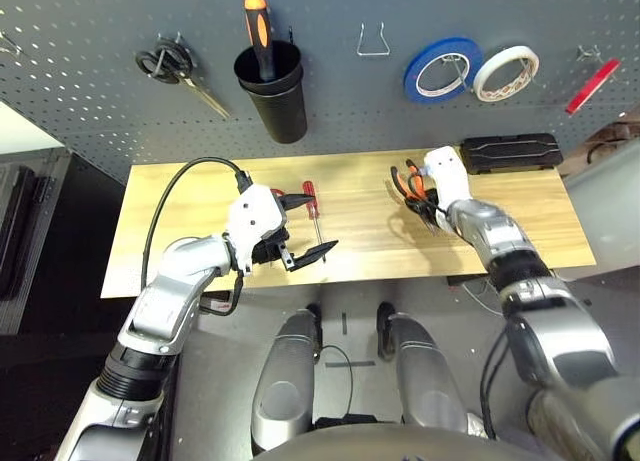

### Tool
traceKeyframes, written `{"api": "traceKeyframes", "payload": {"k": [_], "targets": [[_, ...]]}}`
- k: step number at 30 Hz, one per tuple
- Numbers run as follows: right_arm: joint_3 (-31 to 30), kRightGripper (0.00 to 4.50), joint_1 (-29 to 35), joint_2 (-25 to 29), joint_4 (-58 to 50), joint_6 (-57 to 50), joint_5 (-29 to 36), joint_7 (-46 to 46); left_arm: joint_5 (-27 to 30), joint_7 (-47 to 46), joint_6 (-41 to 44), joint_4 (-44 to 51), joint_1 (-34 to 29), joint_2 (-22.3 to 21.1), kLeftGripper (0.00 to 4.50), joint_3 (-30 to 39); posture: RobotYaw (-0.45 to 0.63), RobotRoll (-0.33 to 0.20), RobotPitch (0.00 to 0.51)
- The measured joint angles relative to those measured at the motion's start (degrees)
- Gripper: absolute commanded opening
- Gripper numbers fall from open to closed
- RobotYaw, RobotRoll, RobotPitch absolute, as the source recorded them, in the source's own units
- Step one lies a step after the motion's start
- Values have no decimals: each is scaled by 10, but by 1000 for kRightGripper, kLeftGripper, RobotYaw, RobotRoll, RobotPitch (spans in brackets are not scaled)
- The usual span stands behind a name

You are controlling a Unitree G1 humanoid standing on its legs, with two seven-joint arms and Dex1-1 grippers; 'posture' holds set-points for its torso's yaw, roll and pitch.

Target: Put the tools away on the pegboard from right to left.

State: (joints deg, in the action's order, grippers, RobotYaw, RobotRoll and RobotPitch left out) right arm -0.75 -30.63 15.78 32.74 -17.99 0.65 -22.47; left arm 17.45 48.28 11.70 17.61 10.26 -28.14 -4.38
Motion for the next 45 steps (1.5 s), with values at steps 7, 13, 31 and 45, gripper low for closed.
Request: {"api": "traceKeyframes", "payload": {"k": [7, 13, 31, 45], "targets": [[16, 2090, 37, 5, -53, 81, 9, 2, 59, -18, -14, 27, 0, 29, 4500, 42, 274, 0, 267], [21, 2090, 53, -2, -86, 119, 27, 4, 106, -54, 5, 64, 5, 31, 4500, 81, 286, 0, 264], [22, 2090, 61, -10, -216, 172, 53, -18, 143, -92, 21, 86, 45, 27, 4500, 111, 282, 0, 263], [17, 2090, 43, -24, -304, 222, 57, 5, 150, -92, 21, 82, 57, 27, 4500, 115, 247, 0, 252]]}}
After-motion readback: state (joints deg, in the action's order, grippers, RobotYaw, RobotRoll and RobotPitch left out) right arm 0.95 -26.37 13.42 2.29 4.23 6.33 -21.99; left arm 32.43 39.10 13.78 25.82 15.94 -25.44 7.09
